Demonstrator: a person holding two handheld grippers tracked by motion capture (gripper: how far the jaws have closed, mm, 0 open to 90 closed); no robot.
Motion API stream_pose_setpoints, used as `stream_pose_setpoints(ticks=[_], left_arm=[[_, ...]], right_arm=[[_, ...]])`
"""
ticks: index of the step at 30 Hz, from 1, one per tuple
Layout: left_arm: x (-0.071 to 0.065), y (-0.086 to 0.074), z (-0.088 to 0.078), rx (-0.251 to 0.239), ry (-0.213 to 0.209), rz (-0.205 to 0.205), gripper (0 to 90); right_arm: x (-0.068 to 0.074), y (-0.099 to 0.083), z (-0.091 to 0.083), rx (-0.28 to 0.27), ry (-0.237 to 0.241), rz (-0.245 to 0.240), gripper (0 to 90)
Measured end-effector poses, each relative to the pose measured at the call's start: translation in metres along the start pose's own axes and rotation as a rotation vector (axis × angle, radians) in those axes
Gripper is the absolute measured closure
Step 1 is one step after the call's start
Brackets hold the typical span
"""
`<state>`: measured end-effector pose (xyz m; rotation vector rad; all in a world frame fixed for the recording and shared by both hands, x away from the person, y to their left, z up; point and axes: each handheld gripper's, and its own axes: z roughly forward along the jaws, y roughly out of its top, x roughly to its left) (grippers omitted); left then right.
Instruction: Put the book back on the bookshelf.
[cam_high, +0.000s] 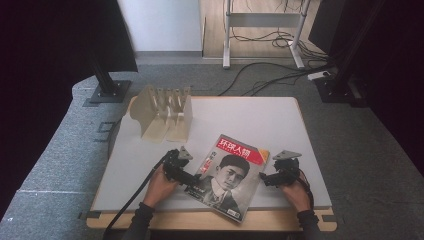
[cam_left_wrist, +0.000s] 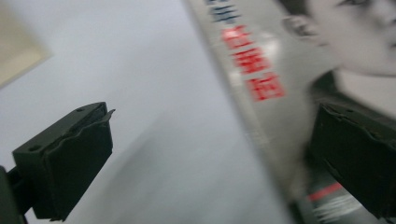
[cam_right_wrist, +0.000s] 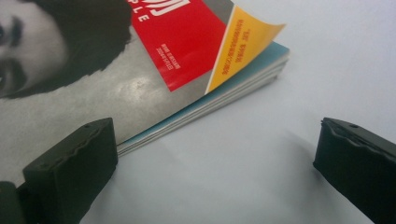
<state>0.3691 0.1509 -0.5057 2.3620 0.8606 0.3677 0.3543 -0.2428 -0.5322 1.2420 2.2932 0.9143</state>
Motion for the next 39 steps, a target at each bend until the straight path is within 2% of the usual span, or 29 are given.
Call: stream_pose_setpoints(ticks=[1,5,9,13,18,22,28,33,37,39], left_arm=[[0.0,0.0,0.0,0.0,0.0,0.0,0.0],[0.015,-0.009,-0.005,-0.006,0.02,-0.042,0.0],[0.012,-0.016,0.005,0.034,0.01,-0.025,0.0],[0.008,-0.02,0.006,0.002,0.005,-0.048,0.1],[0.0,-0.027,0.003,-0.049,0.007,-0.073,5.2],[-0.006,-0.029,0.002,-0.062,0.01,-0.057,6.0],[-0.016,-0.029,0.003,-0.063,-0.017,-0.026,4.1],[-0.028,-0.029,0.003,-0.075,0.02,0.012,0.0],[-0.033,-0.027,0.004,-0.073,0.009,0.014,0.0],[-0.031,-0.026,0.005,-0.063,-0.012,-0.004,0.0]], right_arm=[[0.0,0.0,0.0,0.0,0.0,0.0,0.0],[-0.002,0.008,0.007,0.003,-0.014,0.0,0.0],[-0.005,0.017,0.015,0.007,-0.016,0.003,0.0],[-0.008,0.025,0.022,0.015,-0.02,-0.001,0.0],[-0.014,0.033,0.03,0.02,-0.017,0.005,0.0],[-0.019,0.038,0.036,0.017,-0.018,0.013,0.0],[-0.026,0.05,0.047,0.018,-0.028,0.014,0.0],[-0.03,0.061,0.057,0.022,-0.033,0.017,0.0],[-0.033,0.069,0.064,0.027,-0.039,0.024,0.0],[-0.034,0.072,0.067,0.031,-0.036,0.03,0.0]])
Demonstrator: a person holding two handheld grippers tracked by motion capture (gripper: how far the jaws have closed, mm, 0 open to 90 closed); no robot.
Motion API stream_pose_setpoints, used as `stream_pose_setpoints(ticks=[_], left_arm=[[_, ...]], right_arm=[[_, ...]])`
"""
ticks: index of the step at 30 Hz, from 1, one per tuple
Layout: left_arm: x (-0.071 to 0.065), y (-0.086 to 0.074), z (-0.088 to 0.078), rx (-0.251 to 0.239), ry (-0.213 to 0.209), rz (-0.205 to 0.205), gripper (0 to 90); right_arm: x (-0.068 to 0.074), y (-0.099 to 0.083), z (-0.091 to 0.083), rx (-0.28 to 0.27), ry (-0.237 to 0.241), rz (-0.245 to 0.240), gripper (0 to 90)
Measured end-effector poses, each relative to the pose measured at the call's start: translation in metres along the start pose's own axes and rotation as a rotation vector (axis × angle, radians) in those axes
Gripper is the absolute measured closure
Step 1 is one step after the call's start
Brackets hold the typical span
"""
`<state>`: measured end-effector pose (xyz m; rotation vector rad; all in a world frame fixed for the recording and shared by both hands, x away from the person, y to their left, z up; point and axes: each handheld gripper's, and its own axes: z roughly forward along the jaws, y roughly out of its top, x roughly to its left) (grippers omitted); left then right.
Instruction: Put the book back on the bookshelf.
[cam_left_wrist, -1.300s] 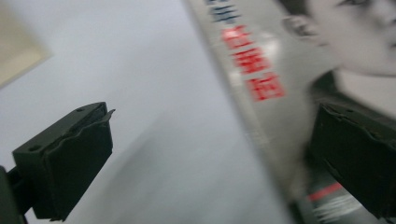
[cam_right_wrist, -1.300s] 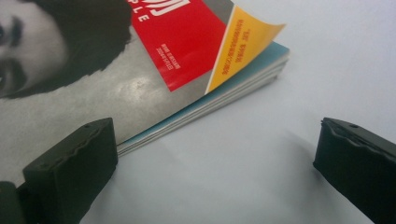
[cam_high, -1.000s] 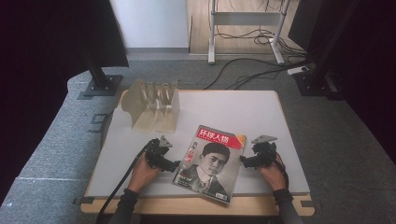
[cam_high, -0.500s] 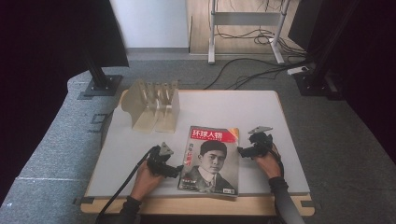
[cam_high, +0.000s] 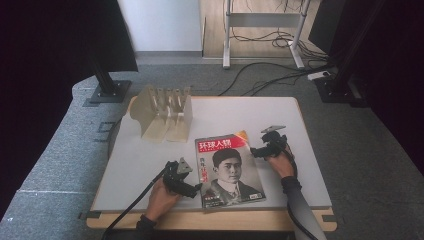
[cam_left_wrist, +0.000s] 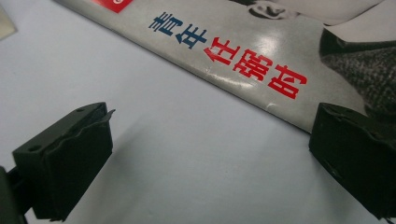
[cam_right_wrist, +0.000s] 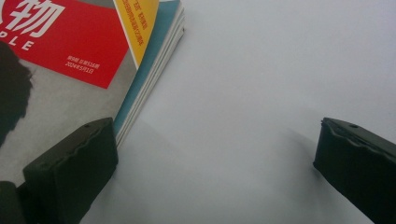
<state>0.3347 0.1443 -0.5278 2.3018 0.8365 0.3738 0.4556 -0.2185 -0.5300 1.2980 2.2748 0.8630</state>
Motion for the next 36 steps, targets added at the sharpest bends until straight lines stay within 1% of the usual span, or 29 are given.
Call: stream_pose_setpoints(ticks=[2,4,5,6,8,12,15,16,19,22,24,25,26,29,31,32,34,36], left_arm=[[0.004,0.0,0.002,0.012,-0.035,-0.035,0.0],[0.004,0.0,0.002,0.012,-0.033,-0.034,0.0],[0.004,0.0,0.002,0.011,-0.034,-0.033,0.0],[0.004,0.0,0.002,0.011,-0.033,-0.033,0.0],[0.004,0.0,0.002,0.011,-0.034,-0.033,0.0],[0.004,0.0,0.002,0.01,-0.035,-0.035,0.0],[0.004,0.0,0.002,0.011,-0.035,-0.035,0.0],[0.004,0.0,0.002,0.01,-0.035,-0.035,0.0],[0.004,0.0,0.002,0.01,-0.035,-0.036,0.0],[0.005,0.0,0.002,0.01,-0.035,-0.035,0.0],[0.005,0.0,0.002,0.011,-0.035,-0.035,0.0],[0.005,0.0,0.002,0.011,-0.036,-0.036,0.0],[0.005,0.0,0.002,0.011,-0.036,-0.036,0.0],[0.005,0.0,0.002,0.011,-0.036,-0.036,0.0],[0.005,0.0,0.002,0.011,-0.036,-0.037,0.0],[0.005,0.0,0.002,0.011,-0.036,-0.037,0.0],[0.005,0.0,0.002,0.011,-0.035,-0.036,0.0],[0.005,0.0,0.002,0.011,-0.035,-0.037,0.0]], right_arm=[[-0.001,0.002,0.001,0.011,0.007,0.0,0.0],[-0.001,0.003,-0.001,0.016,0.014,0.001,4.6],[0.0,0.003,-0.003,0.015,0.016,0.002,5.5],[0.001,0.004,-0.005,0.011,0.032,0.009,5.5],[0.003,0.005,-0.008,0.01,0.042,0.018,7.5],[0.01,0.009,-0.013,-0.019,0.116,0.038,7.7],[0.015,0.013,-0.011,-0.03,0.189,0.06,9.4],[0.017,0.015,-0.009,-0.031,0.202,0.063,10.5],[0.024,0.019,-0.002,-0.016,0.221,0.051,13.4],[0.028,0.023,0.007,-0.003,0.229,0.045,17.0],[0.029,0.026,0.011,-0.016,0.232,0.051,19.4],[0.029,0.028,0.013,-0.021,0.243,0.056,21.6],[0.031,0.031,0.016,-0.025,0.24,0.065,21.8],[0.032,0.032,0.016,-0.018,0.231,0.074,23.2],[0.031,0.03,0.014,-0.021,0.23,0.094,28.0],[0.029,0.029,0.013,-0.024,0.238,0.11,29.9],[0.026,0.024,0.009,-0.028,0.268,0.153,32.0],[0.024,0.02,0.006,-0.029,0.291,0.174,33.4]])
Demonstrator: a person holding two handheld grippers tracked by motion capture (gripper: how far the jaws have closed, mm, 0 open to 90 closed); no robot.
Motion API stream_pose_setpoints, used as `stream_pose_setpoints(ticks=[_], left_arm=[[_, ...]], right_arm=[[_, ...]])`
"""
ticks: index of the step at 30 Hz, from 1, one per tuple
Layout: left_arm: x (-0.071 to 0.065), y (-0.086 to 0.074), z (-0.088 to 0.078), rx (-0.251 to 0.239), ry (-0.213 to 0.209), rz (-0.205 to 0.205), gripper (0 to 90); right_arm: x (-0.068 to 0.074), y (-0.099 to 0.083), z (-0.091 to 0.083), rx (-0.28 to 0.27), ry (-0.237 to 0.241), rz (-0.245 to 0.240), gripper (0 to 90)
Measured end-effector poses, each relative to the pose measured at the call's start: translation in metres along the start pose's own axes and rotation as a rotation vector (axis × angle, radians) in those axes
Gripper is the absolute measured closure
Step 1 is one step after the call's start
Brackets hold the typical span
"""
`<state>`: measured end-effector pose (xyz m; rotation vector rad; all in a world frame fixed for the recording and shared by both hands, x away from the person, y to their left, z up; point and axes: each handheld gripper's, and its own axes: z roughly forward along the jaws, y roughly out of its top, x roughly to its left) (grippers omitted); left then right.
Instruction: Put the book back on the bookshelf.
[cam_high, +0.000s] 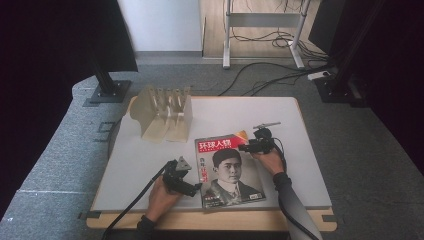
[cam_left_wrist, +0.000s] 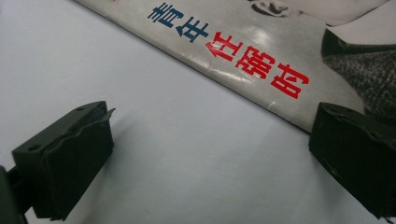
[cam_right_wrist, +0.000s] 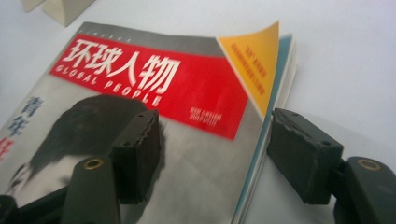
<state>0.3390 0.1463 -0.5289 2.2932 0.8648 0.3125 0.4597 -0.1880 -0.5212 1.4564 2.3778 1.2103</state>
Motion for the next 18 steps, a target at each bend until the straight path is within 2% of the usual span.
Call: stream_pose_setpoints(ticks=[2,8,13,16,18], left_arm=[[0.0,0.0,0.0,0.0,0.0,0.0,0.0],[0.0,0.0,0.0,0.001,0.0,0.0,0.0],[0.0,0.0,0.0,0.003,0.001,0.003,0.0],[0.0,0.0,0.0,0.003,0.0,0.003,0.0],[0.0,0.0,0.0,0.003,0.0,0.004,0.0]], right_arm=[[0.001,-0.004,-0.004,0.007,0.021,0.009,34.2],[0.008,-0.011,-0.013,0.016,0.068,-0.004,37.8],[0.015,-0.004,-0.015,0.031,0.051,-0.059,41.8],[0.016,0.005,-0.005,0.055,0.024,-0.095,44.1],[0.015,0.011,0.002,0.056,0.026,-0.097,46.0]])
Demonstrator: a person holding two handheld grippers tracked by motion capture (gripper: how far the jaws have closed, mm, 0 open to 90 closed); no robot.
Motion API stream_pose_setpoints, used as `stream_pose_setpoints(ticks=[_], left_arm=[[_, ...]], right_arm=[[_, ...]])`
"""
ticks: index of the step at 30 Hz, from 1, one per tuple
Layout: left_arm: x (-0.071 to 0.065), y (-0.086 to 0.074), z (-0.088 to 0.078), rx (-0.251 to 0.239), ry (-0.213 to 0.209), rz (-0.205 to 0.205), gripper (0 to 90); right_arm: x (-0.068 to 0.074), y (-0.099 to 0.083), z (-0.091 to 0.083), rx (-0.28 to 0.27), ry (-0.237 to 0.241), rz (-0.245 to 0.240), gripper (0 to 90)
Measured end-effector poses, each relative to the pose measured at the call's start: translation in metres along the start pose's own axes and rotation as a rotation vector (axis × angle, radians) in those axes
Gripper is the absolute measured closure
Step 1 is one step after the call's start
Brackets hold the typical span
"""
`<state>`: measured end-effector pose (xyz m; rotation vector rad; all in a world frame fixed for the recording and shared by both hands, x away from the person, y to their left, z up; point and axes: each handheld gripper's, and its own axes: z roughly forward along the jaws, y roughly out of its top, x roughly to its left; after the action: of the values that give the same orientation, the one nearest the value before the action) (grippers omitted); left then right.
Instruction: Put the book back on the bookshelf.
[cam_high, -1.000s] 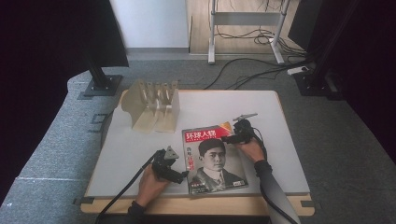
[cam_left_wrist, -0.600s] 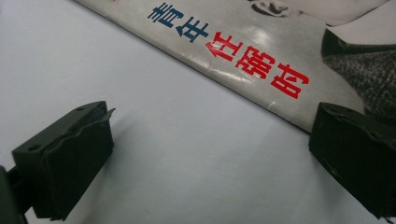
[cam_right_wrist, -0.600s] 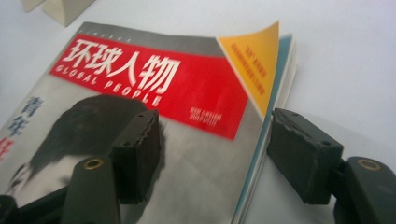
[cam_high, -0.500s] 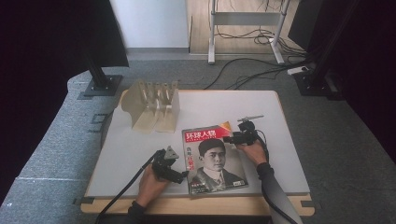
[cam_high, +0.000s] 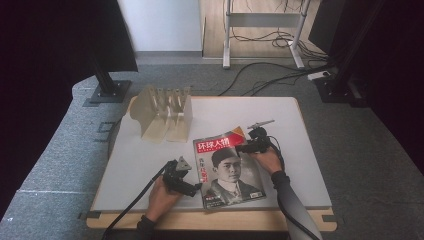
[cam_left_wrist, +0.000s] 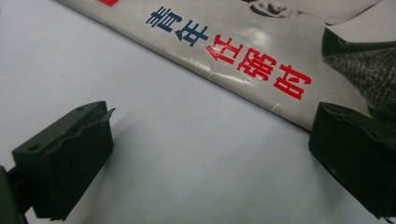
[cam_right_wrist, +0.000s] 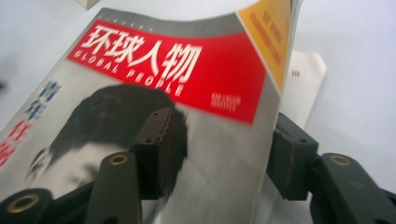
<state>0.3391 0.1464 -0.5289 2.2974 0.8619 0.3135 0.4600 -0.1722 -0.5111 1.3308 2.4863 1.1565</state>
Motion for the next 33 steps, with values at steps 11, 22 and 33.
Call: stream_pose_setpoints(ticks=[11,22,33], left_arm=[[0.0,0.0,0.0,0.0,0.001,0.001,0.0],[-0.001,0.0,-0.001,0.0,0.004,0.005,0.0],[0.006,0.002,-0.007,0.014,-0.025,-0.009,6.3]], right_arm=[[0.015,0.019,0.002,0.01,-0.052,-0.137,83.6],[0.047,0.028,-0.024,-0.016,-0.082,-0.244,85.4],[0.079,0.037,-0.049,-0.058,-0.082,-0.324,85.7]])
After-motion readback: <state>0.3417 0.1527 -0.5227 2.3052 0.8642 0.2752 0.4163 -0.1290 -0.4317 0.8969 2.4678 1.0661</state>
